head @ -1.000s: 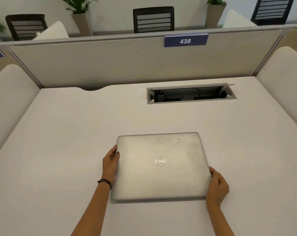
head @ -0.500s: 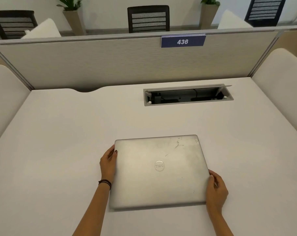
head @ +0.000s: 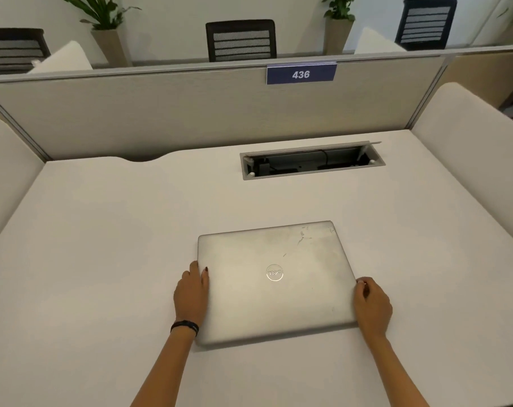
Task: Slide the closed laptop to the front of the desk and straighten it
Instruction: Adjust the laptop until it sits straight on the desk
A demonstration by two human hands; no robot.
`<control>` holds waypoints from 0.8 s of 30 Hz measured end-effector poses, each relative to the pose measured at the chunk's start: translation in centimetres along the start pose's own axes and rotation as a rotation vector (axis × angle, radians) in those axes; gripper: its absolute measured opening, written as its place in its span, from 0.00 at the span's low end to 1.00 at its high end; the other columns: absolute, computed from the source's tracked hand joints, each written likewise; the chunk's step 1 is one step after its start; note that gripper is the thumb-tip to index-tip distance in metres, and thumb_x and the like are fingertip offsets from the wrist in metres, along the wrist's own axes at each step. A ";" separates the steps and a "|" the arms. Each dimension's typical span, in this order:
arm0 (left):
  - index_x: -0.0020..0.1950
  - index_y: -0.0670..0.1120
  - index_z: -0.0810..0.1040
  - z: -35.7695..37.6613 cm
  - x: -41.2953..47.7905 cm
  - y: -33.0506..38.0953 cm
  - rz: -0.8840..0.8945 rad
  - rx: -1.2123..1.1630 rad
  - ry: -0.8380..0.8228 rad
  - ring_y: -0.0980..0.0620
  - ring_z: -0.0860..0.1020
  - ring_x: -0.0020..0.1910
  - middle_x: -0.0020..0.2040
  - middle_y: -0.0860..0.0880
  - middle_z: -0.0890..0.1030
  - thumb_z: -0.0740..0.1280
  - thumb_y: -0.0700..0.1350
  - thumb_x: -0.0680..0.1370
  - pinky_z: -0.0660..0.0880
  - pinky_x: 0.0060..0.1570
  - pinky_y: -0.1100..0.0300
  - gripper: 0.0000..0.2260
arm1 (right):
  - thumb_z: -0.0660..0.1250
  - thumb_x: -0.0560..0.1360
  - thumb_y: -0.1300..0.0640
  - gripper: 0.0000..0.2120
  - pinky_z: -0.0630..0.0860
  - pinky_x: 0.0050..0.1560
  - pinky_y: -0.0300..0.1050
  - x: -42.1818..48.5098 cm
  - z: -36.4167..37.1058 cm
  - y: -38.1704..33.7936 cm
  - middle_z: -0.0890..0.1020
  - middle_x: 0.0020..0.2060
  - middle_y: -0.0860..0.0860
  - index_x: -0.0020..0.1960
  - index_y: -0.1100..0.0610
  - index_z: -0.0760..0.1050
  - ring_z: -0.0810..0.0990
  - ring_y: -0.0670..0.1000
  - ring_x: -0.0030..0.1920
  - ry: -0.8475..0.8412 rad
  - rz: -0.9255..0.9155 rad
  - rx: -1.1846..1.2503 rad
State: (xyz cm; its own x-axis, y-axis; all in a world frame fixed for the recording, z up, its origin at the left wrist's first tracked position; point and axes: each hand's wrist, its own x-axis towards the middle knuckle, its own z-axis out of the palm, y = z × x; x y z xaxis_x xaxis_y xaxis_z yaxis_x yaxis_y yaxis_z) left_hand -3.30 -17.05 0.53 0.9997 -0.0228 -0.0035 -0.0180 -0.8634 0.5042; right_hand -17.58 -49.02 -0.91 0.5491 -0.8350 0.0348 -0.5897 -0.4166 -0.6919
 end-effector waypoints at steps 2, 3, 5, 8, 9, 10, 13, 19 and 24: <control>0.56 0.40 0.69 -0.5 -0.3 -0.7 0.020 -0.032 -0.019 0.41 0.75 0.31 0.34 0.42 0.78 0.58 0.47 0.81 0.69 0.30 0.55 0.11 | 0.59 0.76 0.62 0.09 0.63 0.29 0.42 -0.1 -0.3 0.4 0.75 0.26 0.52 0.38 0.58 0.73 0.73 0.56 0.29 -0.013 0.012 -0.030; 0.52 0.41 0.69 -0.6 -0.4 -1.0 0.019 -0.047 -0.030 0.44 0.73 0.27 0.30 0.44 0.75 0.58 0.48 0.81 0.66 0.27 0.56 0.10 | 0.59 0.76 0.61 0.11 0.63 0.28 0.42 -0.2 -0.4 0.6 0.73 0.24 0.52 0.36 0.58 0.71 0.71 0.55 0.27 -0.014 0.017 -0.037; 0.41 0.41 0.67 -0.8 -0.6 -1.7 -0.012 -0.061 -0.065 0.49 0.67 0.24 0.26 0.48 0.70 0.59 0.49 0.81 0.63 0.25 0.57 0.13 | 0.59 0.77 0.60 0.16 0.61 0.27 0.42 -0.8 -0.5 1.1 0.69 0.22 0.51 0.30 0.56 0.65 0.67 0.53 0.24 -0.010 0.025 -0.034; 0.29 0.45 0.60 -0.9 -1.2 -1.8 -0.079 -0.041 -0.118 0.51 0.65 0.25 0.25 0.49 0.67 0.57 0.51 0.81 0.63 0.26 0.57 0.21 | 0.58 0.77 0.58 0.19 0.61 0.27 0.43 -1.9 -1.0 1.7 0.68 0.22 0.53 0.28 0.56 0.60 0.64 0.53 0.24 -0.012 0.034 -0.022; 0.28 0.45 0.60 -1.0 -1.3 -1.7 -0.088 -0.037 -0.123 0.51 0.65 0.25 0.25 0.49 0.67 0.56 0.51 0.81 0.62 0.26 0.58 0.23 | 0.58 0.77 0.58 0.19 0.61 0.28 0.43 -2.1 -1.1 1.7 0.69 0.22 0.53 0.28 0.56 0.60 0.65 0.53 0.24 -0.015 0.044 -0.017; 0.27 0.45 0.60 -1.0 -1.4 -1.6 -0.089 -0.033 -0.124 0.50 0.66 0.26 0.25 0.49 0.67 0.56 0.51 0.81 0.62 0.27 0.58 0.23 | 0.58 0.77 0.58 0.19 0.61 0.28 0.42 -2.3 -1.3 1.8 0.69 0.22 0.53 0.28 0.56 0.60 0.65 0.52 0.24 -0.024 0.058 -0.009; 0.28 0.44 0.61 -1.2 -2.3 -1.3 -0.070 -0.009 -0.093 0.47 0.68 0.27 0.25 0.47 0.69 0.55 0.50 0.81 0.65 0.28 0.57 0.22 | 0.58 0.77 0.57 0.18 0.61 0.29 0.42 -2.0 -1.8 1.7 0.70 0.24 0.53 0.29 0.59 0.63 0.66 0.52 0.26 -0.090 0.125 0.013; 0.31 0.43 0.62 -1.3 -4.2 -1.8 -0.091 0.061 -0.080 0.44 0.72 0.27 0.28 0.42 0.74 0.55 0.47 0.81 0.70 0.30 0.52 0.19 | 0.61 0.78 0.52 0.19 0.62 0.30 0.43 -1.8 -3.1 2.5 0.71 0.25 0.51 0.30 0.59 0.64 0.68 0.51 0.27 -0.296 0.110 0.003; 0.28 0.44 0.59 -1.4 -4.8 -2.4 -0.149 -0.007 -0.033 0.47 0.66 0.24 0.24 0.45 0.69 0.56 0.48 0.81 0.63 0.26 0.55 0.21 | 0.64 0.75 0.48 0.19 0.69 0.30 0.42 -3.4 -3.1 3.5 0.74 0.24 0.53 0.32 0.58 0.67 0.74 0.50 0.22 -0.345 0.131 0.038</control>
State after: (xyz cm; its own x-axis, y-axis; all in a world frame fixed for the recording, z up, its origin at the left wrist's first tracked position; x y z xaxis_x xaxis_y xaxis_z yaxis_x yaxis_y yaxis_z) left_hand -8.05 -14.19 0.52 0.9903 0.0888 -0.1068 0.1308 -0.8547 0.5023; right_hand -23.34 -48.78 -1.24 0.6415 -0.7075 -0.2966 -0.6495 -0.2952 -0.7007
